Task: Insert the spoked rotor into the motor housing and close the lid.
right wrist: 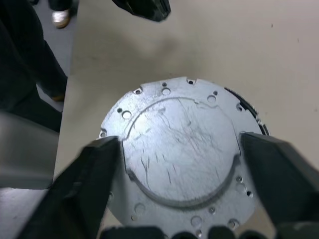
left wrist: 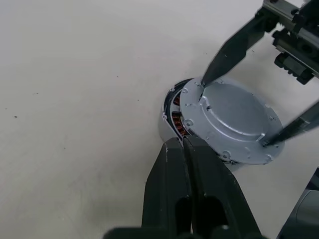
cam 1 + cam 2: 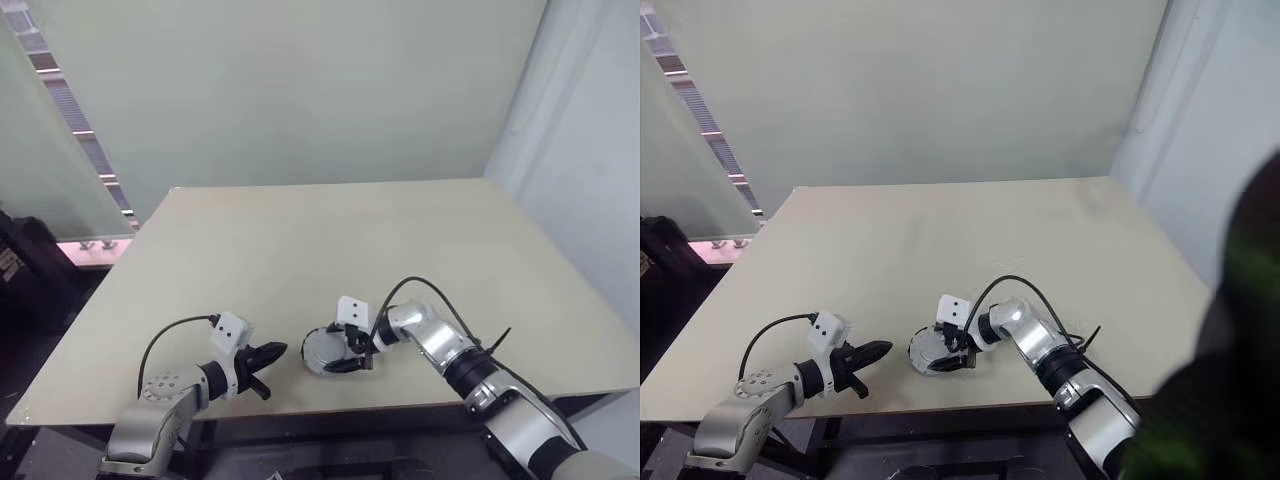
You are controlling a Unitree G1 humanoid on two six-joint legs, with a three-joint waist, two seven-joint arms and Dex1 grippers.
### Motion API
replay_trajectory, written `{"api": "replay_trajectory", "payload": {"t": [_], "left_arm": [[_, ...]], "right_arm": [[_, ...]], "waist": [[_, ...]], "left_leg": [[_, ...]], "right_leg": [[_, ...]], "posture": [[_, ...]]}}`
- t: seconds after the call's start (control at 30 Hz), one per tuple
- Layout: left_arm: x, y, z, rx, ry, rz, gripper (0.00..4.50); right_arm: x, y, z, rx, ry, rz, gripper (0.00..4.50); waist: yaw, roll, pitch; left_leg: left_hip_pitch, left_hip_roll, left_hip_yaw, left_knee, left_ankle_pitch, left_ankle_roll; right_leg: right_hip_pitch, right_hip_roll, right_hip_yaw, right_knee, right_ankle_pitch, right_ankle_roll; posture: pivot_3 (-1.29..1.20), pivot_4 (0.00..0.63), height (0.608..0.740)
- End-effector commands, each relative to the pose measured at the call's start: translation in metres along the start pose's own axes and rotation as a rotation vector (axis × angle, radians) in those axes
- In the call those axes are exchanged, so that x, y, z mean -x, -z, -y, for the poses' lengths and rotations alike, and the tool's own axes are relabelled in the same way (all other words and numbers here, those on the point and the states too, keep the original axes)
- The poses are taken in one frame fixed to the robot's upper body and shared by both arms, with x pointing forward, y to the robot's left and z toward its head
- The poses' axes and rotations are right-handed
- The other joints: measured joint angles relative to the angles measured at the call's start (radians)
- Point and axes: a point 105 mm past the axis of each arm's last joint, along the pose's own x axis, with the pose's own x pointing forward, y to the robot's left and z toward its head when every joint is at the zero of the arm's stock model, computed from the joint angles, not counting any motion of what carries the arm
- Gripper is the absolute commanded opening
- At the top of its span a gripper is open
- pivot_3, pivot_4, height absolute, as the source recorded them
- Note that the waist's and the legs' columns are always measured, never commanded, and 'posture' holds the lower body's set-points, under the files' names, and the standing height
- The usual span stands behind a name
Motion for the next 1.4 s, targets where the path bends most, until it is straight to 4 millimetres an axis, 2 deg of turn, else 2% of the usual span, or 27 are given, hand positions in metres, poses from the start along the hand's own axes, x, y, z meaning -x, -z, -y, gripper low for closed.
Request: {"api": "replay_trajectory", "payload": {"t": [0.03, 0.33, 0.53, 0.87, 1.1, 1.27, 1.4], "left_arm": [[0.002, -0.009, -0.002, -0.040, -0.009, 0.020, 0.00], [-0.003, -0.008, -0.001, -0.040, -0.004, 0.018, 0.00], [-0.006, -0.008, 0.001, -0.039, 0.002, 0.021, 0.00], [-0.007, -0.007, 0.002, -0.032, 0.001, 0.020, 0.00], [-0.010, -0.005, 0.002, -0.036, -0.001, 0.010, 0.00], [-0.023, -0.007, 0.004, -0.060, -0.007, -0.002, 0.00], [-0.043, 0.000, 0.013, -0.074, 0.019, -0.037, 0.00]], "right_arm": [[0.004, -0.017, 0.010, 0.009, 0.026, 0.034, 3.23], [0.002, -0.031, 0.013, -0.103, 0.058, 0.026, 3.23], [-0.003, -0.019, 0.011, -0.080, 0.086, -0.096, 3.23], [-0.012, -0.013, 0.005, -0.139, 0.103, -0.155, 3.23], [-0.011, 0.000, 0.000, -0.165, 0.092, -0.231, 3.23], [-0.007, 0.009, 0.001, -0.146, 0.096, -0.265, 3.23], [-0.006, 0.011, 0.001, -0.131, 0.089, -0.270, 3.23]], "waist": [[0.000, 0.000, 0.000], [0.000, 0.000, 0.000], [0.000, 0.000, 0.000], [0.000, 0.001, 0.000], [0.000, 0.001, 0.000], [0.000, 0.002, -0.001], [0.000, 0.003, -0.002]], "left_leg": [[0.000, 0.000, 0.000, 0.000, 0.000, 0.000], [0.001, 0.000, 0.000, 0.000, 0.000, 0.000], [0.001, 0.000, 0.000, 0.000, 0.000, 0.000], [0.006, 0.001, 0.001, 0.000, 0.000, 0.000], [0.007, 0.001, 0.001, -0.001, 0.000, 0.000], [0.008, 0.000, 0.001, -0.001, 0.000, 0.000], [0.008, -0.001, 0.001, 0.000, 0.000, 0.000]], "right_leg": [[0.000, 0.000, 0.000, 0.000, 0.000, 0.000], [0.000, 0.000, 0.000, 0.001, 0.000, 0.000], [0.000, 0.000, 0.000, 0.001, 0.000, 0.000], [0.003, 0.000, 0.000, 0.002, 0.000, 0.000], [0.003, 0.000, 0.000, 0.002, 0.000, 0.000], [0.004, 0.000, 0.000, 0.002, 0.000, 0.000], [0.005, -0.001, 0.001, 0.001, 0.000, 0.000]], "posture": [[0.00, 0.000, 0.740], [0.00, 0.000, 0.740], [0.00, 0.000, 0.740], [0.00, 0.000, 0.740], [0.00, 0.000, 0.740], [0.00, 0.000, 0.740], [0.00, 0.000, 0.740]]}}
